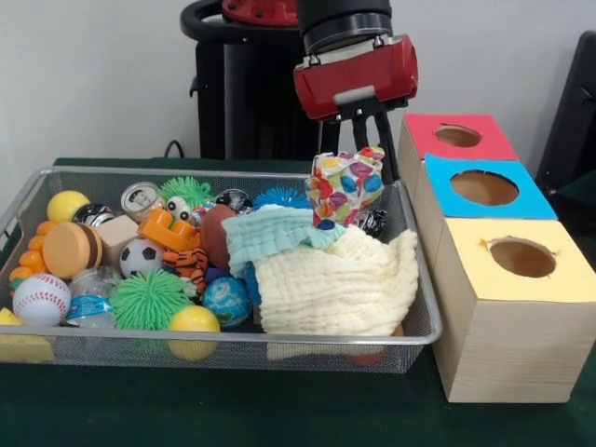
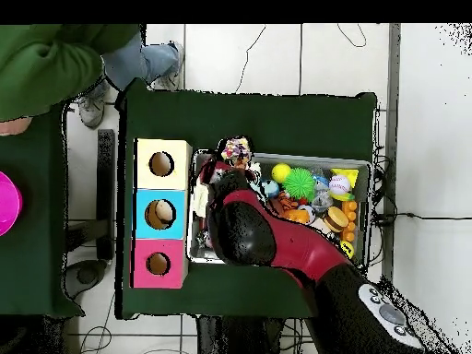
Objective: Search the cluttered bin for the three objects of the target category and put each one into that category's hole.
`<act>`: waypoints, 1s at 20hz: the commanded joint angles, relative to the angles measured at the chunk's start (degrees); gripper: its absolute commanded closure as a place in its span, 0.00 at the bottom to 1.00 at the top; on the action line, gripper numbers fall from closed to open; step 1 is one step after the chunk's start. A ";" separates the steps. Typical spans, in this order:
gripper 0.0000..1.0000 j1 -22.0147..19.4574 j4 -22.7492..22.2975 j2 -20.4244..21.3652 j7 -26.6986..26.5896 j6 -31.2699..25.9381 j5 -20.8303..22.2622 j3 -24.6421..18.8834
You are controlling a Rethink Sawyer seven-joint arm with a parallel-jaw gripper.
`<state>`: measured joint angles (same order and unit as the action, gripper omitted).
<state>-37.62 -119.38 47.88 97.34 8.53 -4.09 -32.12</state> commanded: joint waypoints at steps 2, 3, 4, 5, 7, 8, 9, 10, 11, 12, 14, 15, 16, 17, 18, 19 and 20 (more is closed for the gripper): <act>1.00 -2.51 -4.07 1.16 6.80 -13.16 0.40 -3.28; 1.00 -3.60 -4.67 0.86 6.95 -14.33 0.29 -4.62; 1.00 -4.81 -4.86 0.87 7.47 -14.75 0.05 -6.01; 1.00 -5.60 -5.15 0.99 7.61 -15.19 -0.06 -6.74; 1.00 -6.25 -5.54 0.84 7.42 -16.25 0.03 -7.47; 1.00 -6.62 -5.88 0.86 7.35 -16.57 0.13 -7.82; 1.00 -7.17 -6.04 0.79 6.88 -17.18 0.35 -8.52; 1.00 -7.87 -6.28 0.65 6.29 -18.12 0.46 -9.44; 1.00 -8.65 -6.53 0.41 5.80 -18.83 0.55 -10.57; 1.00 -8.62 -6.60 0.26 5.71 -19.05 0.64 -10.72; 1.00 -7.81 -6.66 0.06 5.77 -19.13 0.86 -10.01; 1.00 -7.05 -6.39 -0.26 5.97 -18.50 1.07 -9.31; 1.00 -6.16 -5.79 -0.79 5.92 -18.55 1.12 -8.46; 1.00 -5.32 -5.48 -1.24 5.96 -18.10 1.31 -7.74; 1.00 -4.53 -5.05 -1.66 5.97 -17.82 1.42 -6.88; 1.00 -4.03 -4.88 -1.99 6.06 -17.49 1.46 -6.54; 1.00 -3.75 -4.74 -2.44 6.10 -17.21 1.51 -6.36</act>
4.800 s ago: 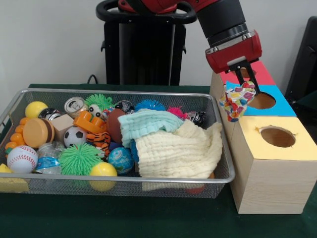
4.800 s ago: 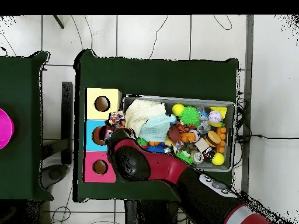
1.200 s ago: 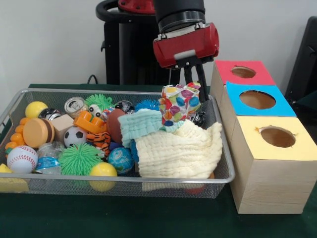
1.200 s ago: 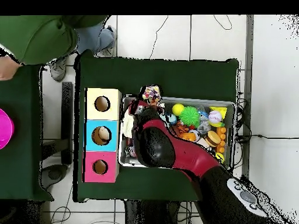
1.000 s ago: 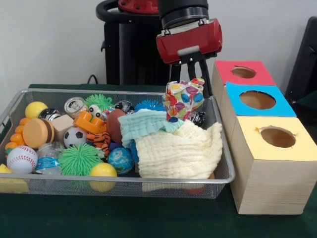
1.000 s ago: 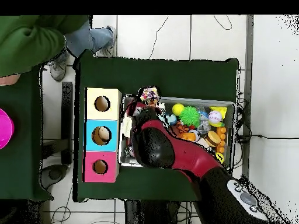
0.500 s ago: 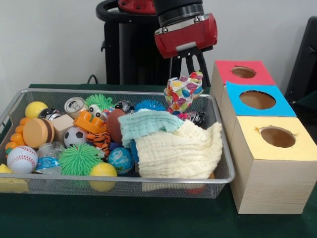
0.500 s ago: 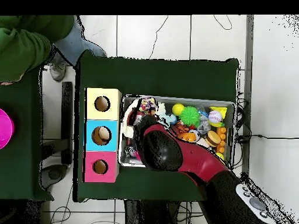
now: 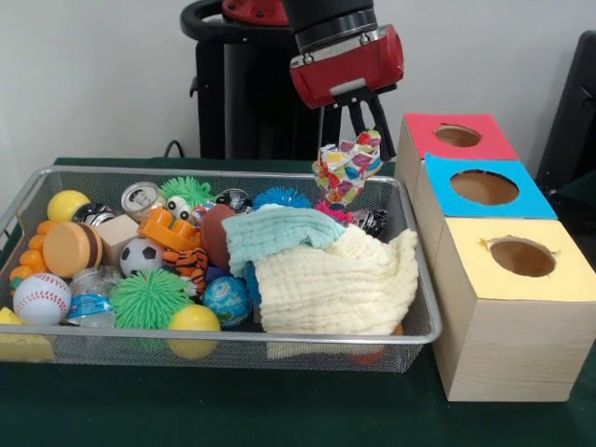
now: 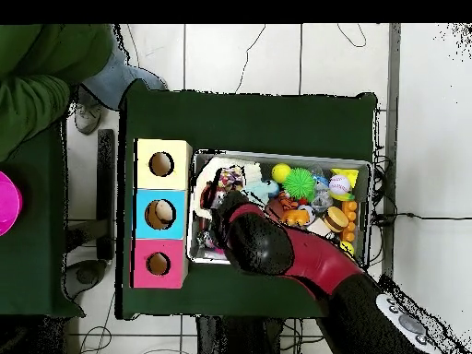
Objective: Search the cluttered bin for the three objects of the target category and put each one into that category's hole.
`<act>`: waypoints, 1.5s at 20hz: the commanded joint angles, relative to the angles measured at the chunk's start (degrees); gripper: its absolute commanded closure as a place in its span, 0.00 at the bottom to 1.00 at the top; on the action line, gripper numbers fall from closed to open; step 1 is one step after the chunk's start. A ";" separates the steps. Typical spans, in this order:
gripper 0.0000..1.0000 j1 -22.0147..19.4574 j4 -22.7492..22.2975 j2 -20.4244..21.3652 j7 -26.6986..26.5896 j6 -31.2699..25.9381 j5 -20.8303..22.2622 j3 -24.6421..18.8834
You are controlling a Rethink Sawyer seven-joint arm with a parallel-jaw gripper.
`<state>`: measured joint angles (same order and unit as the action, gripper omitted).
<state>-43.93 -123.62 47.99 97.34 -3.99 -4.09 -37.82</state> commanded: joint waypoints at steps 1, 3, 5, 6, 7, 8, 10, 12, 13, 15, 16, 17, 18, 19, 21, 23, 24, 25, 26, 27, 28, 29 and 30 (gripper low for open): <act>1.00 2.88 -0.45 -2.82 6.20 -4.28 1.58 -0.53; 1.00 3.57 -0.38 -3.32 6.41 -3.79 1.60 0.00; 1.00 4.79 0.25 -3.78 6.67 -3.42 1.44 1.44; 1.00 5.13 0.77 -4.09 6.61 -3.55 1.32 2.14; 1.00 5.39 1.13 -4.24 6.62 -3.64 1.18 2.64; 1.00 5.71 1.58 -4.51 6.52 -3.70 1.12 3.08; 1.00 5.43 1.41 -4.27 6.63 -3.00 1.25 2.76; 1.00 4.68 0.73 -3.50 6.90 -2.44 1.35 1.76; 1.00 4.18 0.44 -3.15 7.04 -2.14 1.38 1.12; 1.00 3.04 0.24 -2.57 7.07 -2.53 1.13 -0.14; 1.00 2.55 0.24 -2.24 7.06 -2.63 1.06 -0.63; 1.00 2.07 0.24 -1.92 7.04 -2.73 0.99 -1.11; 1.00 1.82 0.41 -1.82 6.89 -2.58 1.14 -1.44; 1.00 1.51 0.37 -1.57 6.91 -2.38 1.23 -1.79; 1.00 0.91 0.36 -1.21 6.72 -1.75 1.70 -2.47; 1.00 -0.90 0.26 -0.20 6.71 -1.64 1.70 -4.74; 1.00 -1.57 0.01 0.08 6.71 -1.61 1.76 -5.67; 1.00 -2.25 -0.24 0.36 6.71 -1.59 1.83 -6.61; 1.00 -3.32 -0.60 -0.10 6.53 -1.03 2.35 -8.07; 1.00 -3.55 -0.86 0.02 6.55 -1.30 2.26 -8.37; 1.00 -3.04 -0.77 -1.04 6.42 -0.90 2.61 -7.63; 1.00 -3.27 -1.10 -0.99 6.57 -0.72 2.70 -7.89; 1.00 -3.27 -1.27 -1.38 6.57 -0.38 2.97 -7.86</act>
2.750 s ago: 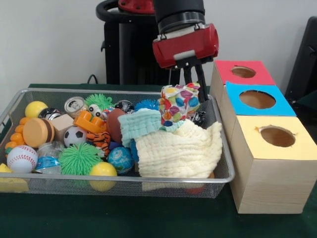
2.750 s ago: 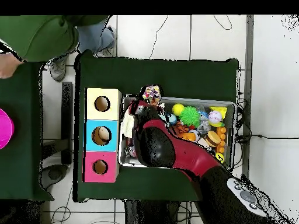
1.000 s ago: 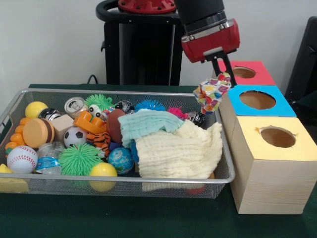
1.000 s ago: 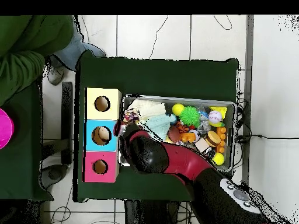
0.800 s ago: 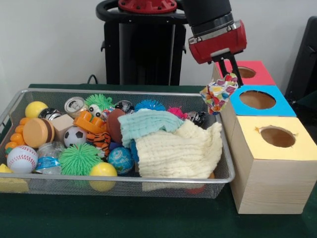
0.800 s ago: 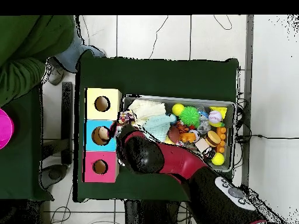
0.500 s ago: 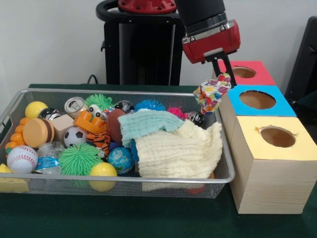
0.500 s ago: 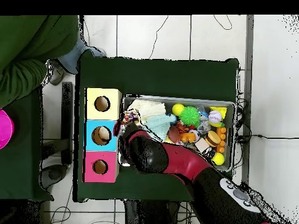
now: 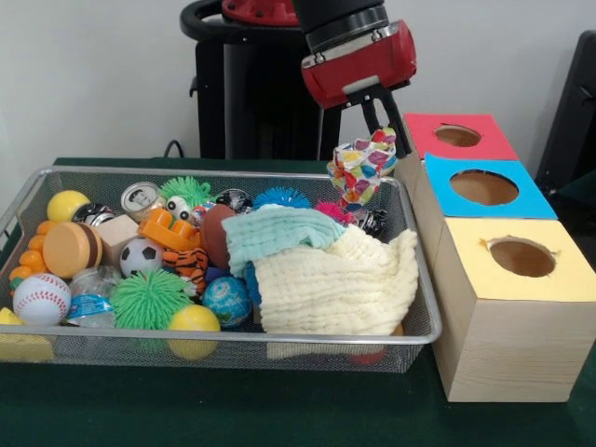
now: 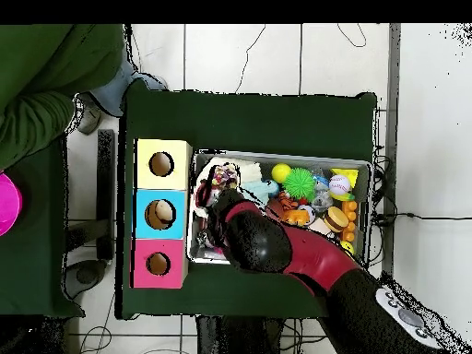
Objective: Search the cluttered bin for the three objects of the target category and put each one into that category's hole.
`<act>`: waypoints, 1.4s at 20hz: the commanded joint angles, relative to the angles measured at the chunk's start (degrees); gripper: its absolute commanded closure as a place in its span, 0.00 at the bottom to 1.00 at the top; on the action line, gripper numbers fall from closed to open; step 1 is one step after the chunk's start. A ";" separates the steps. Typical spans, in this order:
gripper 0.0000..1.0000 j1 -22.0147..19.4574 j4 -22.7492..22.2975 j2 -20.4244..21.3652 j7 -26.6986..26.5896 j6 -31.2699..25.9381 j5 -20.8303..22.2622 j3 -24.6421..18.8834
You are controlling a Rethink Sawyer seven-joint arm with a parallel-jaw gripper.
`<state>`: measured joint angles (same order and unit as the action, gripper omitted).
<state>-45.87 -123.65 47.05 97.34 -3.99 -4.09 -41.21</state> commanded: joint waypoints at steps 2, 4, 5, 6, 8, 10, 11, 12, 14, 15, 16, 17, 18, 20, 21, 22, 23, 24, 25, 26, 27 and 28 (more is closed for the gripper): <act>1.00 -2.31 -2.03 -0.30 6.66 -0.46 3.10 -5.60; 1.00 -2.47 -2.13 -0.60 6.76 -0.26 3.33 -5.74; 1.00 -2.40 -1.97 -0.72 6.75 -0.31 3.39 -5.71; 1.00 -2.23 -1.82 -0.73 6.86 -0.28 3.43 -5.52; 1.00 -2.24 -1.75 -0.60 6.96 -0.45 3.35 -5.69; 1.00 -2.32 -1.82 -0.43 7.07 -0.45 3.35 -5.87; 1.00 -2.67 -2.13 0.03 7.41 -0.04 3.31 -6.27; 1.00 -2.87 -2.14 0.47 7.57 -0.03 3.18 -6.32; 1.00 -4.25 -2.46 1.65 7.98 -0.23 2.73 -7.32; 1.00 -5.41 -2.74 2.26 8.24 -0.51 2.38 -8.49; 1.00 -6.57 -3.02 2.87 8.50 -0.78 2.02 -9.66; 1.00 -7.42 -3.10 3.01 8.67 -0.71 1.88 -10.75; 1.00 -8.12 -3.21 2.87 8.86 -0.46 1.80 -11.85; 1.00 -8.39 -2.28 2.13 8.93 -0.10 1.52 -13.00; 1.00 -8.27 -1.62 1.65 8.95 0.03 1.30 -13.28; 1.00 -7.34 -0.55 0.87 8.71 0.47 1.36 -12.66; 1.00 -6.41 0.53 0.08 8.48 0.91 1.43 -12.04; 1.00 -5.48 1.61 -0.70 8.24 1.35 1.49 -11.41; 1.00 -4.20 2.29 -1.22 8.04 1.57 1.56 -10.03; 1.00 -2.91 2.97 -1.73 7.84 1.79 1.64 -8.65; 1.00 -2.50 3.10 -1.96 7.66 1.88 1.85 -8.14; 1.00 -2.41 3.00 -2.00 7.67 2.29 2.12 -8.08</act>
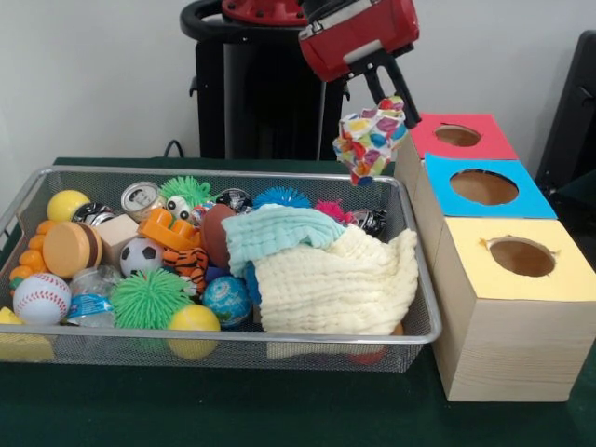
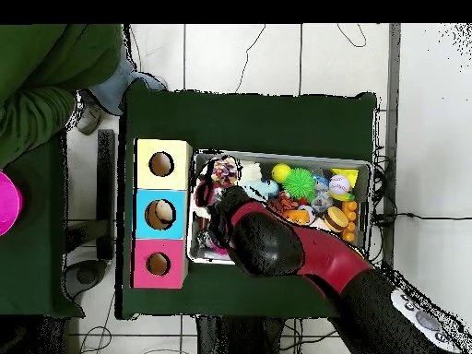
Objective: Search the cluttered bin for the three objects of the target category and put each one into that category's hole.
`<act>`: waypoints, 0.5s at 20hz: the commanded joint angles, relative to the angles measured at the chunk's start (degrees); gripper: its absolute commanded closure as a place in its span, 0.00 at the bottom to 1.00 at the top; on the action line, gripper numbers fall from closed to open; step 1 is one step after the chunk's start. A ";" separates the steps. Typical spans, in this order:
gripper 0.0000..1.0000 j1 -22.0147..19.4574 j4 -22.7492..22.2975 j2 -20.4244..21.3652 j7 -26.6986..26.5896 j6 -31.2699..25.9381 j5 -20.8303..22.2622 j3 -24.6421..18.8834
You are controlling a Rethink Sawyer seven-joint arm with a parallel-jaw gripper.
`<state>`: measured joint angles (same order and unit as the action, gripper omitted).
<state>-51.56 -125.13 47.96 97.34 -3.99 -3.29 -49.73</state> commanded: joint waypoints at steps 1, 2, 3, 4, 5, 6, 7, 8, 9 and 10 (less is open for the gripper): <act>1.00 3.22 4.10 -2.80 7.82 2.55 1.49 0.34; 1.00 3.17 3.72 -2.69 7.98 2.81 1.67 0.24; 1.00 3.75 3.37 -2.72 8.16 3.66 2.04 0.84; 1.00 4.99 3.69 -2.88 8.21 4.49 2.27 2.34; 1.00 5.88 3.33 -3.06 8.47 5.69 2.68 3.24; 1.00 6.63 3.40 -3.39 8.56 6.47 2.87 3.89; 1.00 7.28 3.00 -3.49 8.82 7.60 3.19 4.31; 1.00 7.79 2.89 -3.78 8.88 8.35 3.42 4.58; 1.00 8.50 2.92 -3.92 8.93 9.15 3.61 5.27; 1.00 9.22 2.96 -4.06 8.99 9.95 3.80 5.95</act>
<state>-44.45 -124.93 46.14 97.34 0.11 -2.43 -48.14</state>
